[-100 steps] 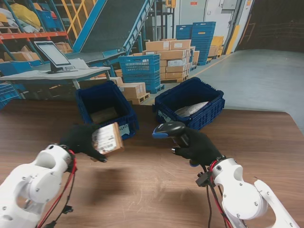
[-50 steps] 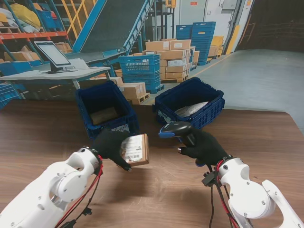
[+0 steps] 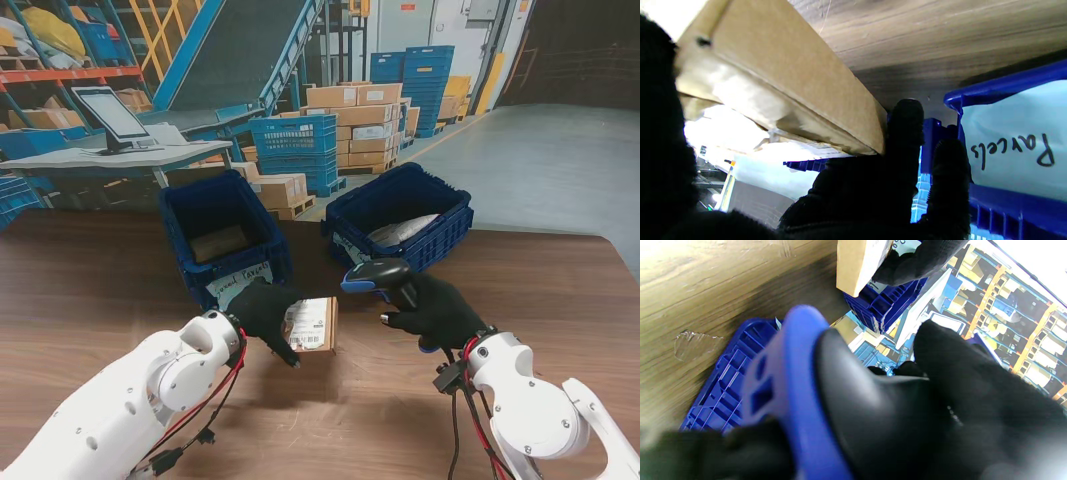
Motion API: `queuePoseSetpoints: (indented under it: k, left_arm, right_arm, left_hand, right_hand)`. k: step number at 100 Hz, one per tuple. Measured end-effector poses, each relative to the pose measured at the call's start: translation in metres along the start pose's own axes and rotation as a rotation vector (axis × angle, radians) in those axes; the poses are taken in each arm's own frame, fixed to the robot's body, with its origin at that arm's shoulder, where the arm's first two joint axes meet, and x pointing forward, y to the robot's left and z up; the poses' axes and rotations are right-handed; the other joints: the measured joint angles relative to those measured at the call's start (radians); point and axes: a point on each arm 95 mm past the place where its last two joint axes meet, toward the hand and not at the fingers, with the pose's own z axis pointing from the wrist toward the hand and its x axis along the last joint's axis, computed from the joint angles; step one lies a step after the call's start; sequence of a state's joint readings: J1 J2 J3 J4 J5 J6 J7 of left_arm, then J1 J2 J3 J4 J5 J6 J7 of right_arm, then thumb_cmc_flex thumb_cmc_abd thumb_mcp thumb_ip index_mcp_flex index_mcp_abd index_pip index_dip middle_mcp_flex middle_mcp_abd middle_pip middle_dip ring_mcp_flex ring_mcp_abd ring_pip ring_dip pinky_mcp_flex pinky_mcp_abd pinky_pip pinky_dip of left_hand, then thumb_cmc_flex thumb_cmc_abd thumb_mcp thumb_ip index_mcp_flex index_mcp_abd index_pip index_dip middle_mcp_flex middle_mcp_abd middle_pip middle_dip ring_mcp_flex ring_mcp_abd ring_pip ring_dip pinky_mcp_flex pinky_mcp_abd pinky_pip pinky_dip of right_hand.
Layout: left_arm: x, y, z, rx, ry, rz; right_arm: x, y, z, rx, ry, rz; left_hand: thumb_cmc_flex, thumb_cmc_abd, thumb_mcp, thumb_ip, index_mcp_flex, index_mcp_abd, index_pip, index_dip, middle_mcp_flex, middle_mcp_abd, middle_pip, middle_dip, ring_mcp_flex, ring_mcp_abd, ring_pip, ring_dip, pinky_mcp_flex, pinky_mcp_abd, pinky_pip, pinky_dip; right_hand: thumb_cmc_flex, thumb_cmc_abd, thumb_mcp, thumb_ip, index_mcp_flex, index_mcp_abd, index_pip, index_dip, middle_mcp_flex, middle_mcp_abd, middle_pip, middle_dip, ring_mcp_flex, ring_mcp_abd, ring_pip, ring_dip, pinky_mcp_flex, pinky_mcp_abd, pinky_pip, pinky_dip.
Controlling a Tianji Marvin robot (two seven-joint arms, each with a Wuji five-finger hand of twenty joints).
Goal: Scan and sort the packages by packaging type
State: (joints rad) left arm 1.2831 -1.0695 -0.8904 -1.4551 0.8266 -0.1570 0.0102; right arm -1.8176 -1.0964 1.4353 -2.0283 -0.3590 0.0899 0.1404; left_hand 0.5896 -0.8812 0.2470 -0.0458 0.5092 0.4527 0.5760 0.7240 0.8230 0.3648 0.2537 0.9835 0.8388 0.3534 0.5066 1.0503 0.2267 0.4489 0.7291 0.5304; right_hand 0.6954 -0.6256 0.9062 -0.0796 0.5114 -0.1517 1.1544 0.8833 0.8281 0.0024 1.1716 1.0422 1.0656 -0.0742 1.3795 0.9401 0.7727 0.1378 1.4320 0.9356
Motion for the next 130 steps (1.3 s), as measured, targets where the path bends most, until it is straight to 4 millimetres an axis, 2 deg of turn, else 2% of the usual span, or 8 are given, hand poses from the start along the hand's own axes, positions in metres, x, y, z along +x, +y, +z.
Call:
queuePoseSetpoints:
  k: [55, 89, 94, 105, 113, 119, 130]
  left_arm:
    - [-0.023, 0.02, 0.015, -0.084, -0.03, -0.036]
    - [-0.03, 0.03, 0.028, -0.103, -0.037, -0.031]
    - [-0.03, 0.03, 0.03, -0.106, -0.037, -0.029]
    - [-0.03, 0.031, 0.034, -0.109, -0.037, -0.022]
    - [-0.03, 0.031, 0.036, -0.112, -0.049, -0.014]
    - [-0.03, 0.03, 0.037, -0.115, -0.07, -0.003]
    - [-0.03, 0.03, 0.039, -0.121, -0.075, 0.004]
  right_arm:
    - [-0.006, -0.001, 0.0, 0.014, -0.007, 0.011]
    - [-0.007, -0.001, 0.002, 0.033, -0.008, 0.007]
    - [-0.007, -0.001, 0.002, 0.035, -0.008, 0.006]
    - [-0.008, -0.001, 0.003, 0.043, -0.007, 0.004]
    - [-0.009, -0.001, 0.003, 0.048, -0.007, 0.003]
    - [-0.009, -0.001, 0.003, 0.049, -0.007, 0.004]
    - [-0.01, -0.001, 0.003, 0.049, -0.008, 0.006]
  left_hand:
    - [0.0, 0.0, 0.0, 0.0, 0.0, 0.0, 0.0, 0.0, 0.0, 0.0, 0.0, 0.0, -0.003, 0.0, 0.0, 0.0, -0.001, 0.0, 0.0, 0.0]
    - [0.0, 0.001, 0.0, 0.0, 0.0, 0.0, 0.0, 0.0, 0.0, 0.0, 0.0, 0.0, -0.003, 0.0, 0.0, -0.005, -0.001, 0.0, 0.0, 0.0]
    - [0.0, 0.001, 0.0, 0.0, 0.0, 0.0, 0.0, 0.0, 0.0, 0.0, 0.0, 0.0, -0.003, 0.0, -0.004, -0.022, -0.002, 0.0, 0.0, 0.0]
    - [0.0, 0.004, 0.0, 0.0, 0.0, 0.0, 0.0, -0.023, 0.0, 0.0, -0.006, 0.0, -0.034, -0.002, -0.012, -0.161, -0.015, 0.0, 0.0, 0.0]
    - [0.0, 0.005, 0.0, 0.0, 0.0, 0.0, 0.0, -0.036, 0.0, 0.0, -0.009, -0.017, -0.061, -0.004, -0.029, -0.215, -0.028, 0.0, -0.001, 0.0]
    - [0.011, 0.005, 0.0, 0.0, 0.0, 0.0, 0.0, -0.064, -0.01, -0.001, 0.0, -0.065, -0.077, -0.006, -0.049, -0.245, -0.039, 0.0, -0.015, 0.0]
    - [0.035, 0.027, -0.001, 0.0, -0.004, -0.003, -0.066, -0.075, -0.087, -0.003, 0.096, -0.215, -0.13, -0.007, -0.089, -0.281, -0.061, -0.001, -0.04, 0.0]
  right_hand:
    - [0.0, 0.0, 0.0, 0.0, 0.0, 0.0, 0.0, 0.0, 0.0, 0.0, 0.0, 0.0, 0.0, 0.0, 0.0, 0.0, 0.0, 0.0, 0.0, 0.0]
    - [0.0, 0.0, 0.0, 0.0, 0.0, 0.0, 0.0, 0.0, 0.0, 0.0, 0.0, 0.0, 0.0, 0.0, 0.0, 0.0, 0.0, 0.0, 0.0, 0.0]
    - [0.0, 0.0, 0.0, 0.0, 0.0, 0.0, 0.0, 0.0, 0.0, 0.0, 0.0, 0.0, 0.0, 0.0, 0.0, 0.0, 0.0, 0.0, 0.0, 0.0]
    - [0.0, 0.0, 0.0, 0.0, 0.0, 0.0, 0.0, 0.0, 0.0, 0.0, 0.0, 0.0, 0.0, 0.0, 0.0, 0.0, 0.0, 0.0, 0.0, 0.0]
    - [0.0, 0.0, 0.0, 0.0, 0.0, 0.0, 0.0, 0.0, 0.0, 0.0, 0.0, 0.0, 0.0, 0.0, 0.0, 0.0, 0.0, 0.0, 0.0, 0.0]
    - [0.0, 0.0, 0.0, 0.0, 0.0, 0.0, 0.0, 0.0, 0.0, 0.0, 0.0, 0.0, 0.0, 0.0, 0.0, 0.0, 0.0, 0.0, 0.0, 0.0]
    - [0.0, 0.0, 0.0, 0.0, 0.0, 0.0, 0.0, 0.0, 0.0, 0.0, 0.0, 0.0, 0.0, 0.0, 0.0, 0.0, 0.0, 0.0, 0.0, 0.0]
